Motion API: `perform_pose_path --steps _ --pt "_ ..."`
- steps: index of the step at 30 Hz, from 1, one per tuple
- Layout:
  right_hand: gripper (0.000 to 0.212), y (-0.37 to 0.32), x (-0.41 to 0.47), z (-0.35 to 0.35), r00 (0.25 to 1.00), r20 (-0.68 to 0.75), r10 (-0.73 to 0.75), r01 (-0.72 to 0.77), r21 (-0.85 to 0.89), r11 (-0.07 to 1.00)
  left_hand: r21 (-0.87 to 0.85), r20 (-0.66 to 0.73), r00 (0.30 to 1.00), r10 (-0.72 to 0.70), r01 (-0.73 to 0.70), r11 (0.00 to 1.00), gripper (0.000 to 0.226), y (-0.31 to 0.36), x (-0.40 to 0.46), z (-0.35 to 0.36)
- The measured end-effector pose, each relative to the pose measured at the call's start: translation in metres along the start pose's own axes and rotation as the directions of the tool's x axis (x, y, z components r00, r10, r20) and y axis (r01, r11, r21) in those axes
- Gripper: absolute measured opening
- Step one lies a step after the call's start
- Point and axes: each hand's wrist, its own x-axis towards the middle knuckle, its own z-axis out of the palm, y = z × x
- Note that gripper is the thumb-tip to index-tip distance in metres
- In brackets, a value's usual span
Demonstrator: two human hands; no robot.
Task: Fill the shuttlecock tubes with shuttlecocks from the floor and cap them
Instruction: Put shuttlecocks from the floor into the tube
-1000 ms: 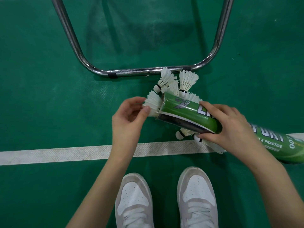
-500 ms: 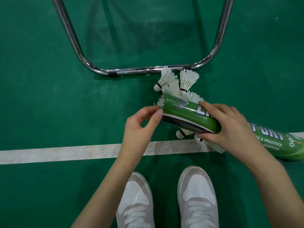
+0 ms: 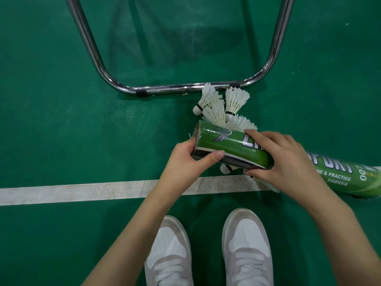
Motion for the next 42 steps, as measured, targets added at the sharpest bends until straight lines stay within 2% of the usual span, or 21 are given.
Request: perform_pose_path --steps 11,20,29,35,42 --pt "0.089 0.001 -0.001 0.001 1.0 -0.017 -0.016 0.016 0.001 1.0 0.025 0.116 0.993 -0.022 0.019 1.0 0.022 0.005 0.005 -0.005" --pt "0.088 0.012 -0.008 -0.002 0.999 -0.051 0.019 -0.019 0.001 1.0 0.005 0.011 0.996 0.085 -0.085 0.996 0.018 0.003 0.005 -0.005" --pt "0.087 0.038 -0.029 -0.008 0.991 -0.055 0.124 -0.123 0.028 0.992 0.246 -0.044 0.991 0.122 -0.108 0.963 0.036 -0.005 0.008 0.0" --pt "0.088 0.049 -0.035 -0.007 0.986 -0.06 0.157 -0.156 0.021 0.988 0.428 -0.029 0.976 0.217 -0.184 0.885 0.039 -0.015 0.019 0.006" --pt "0.088 0.051 -0.036 -0.007 0.984 -0.075 0.161 -0.16 0.022 0.987 0.55 0.046 0.983 0.176 -0.172 0.817 0.041 -0.016 0.033 0.012"
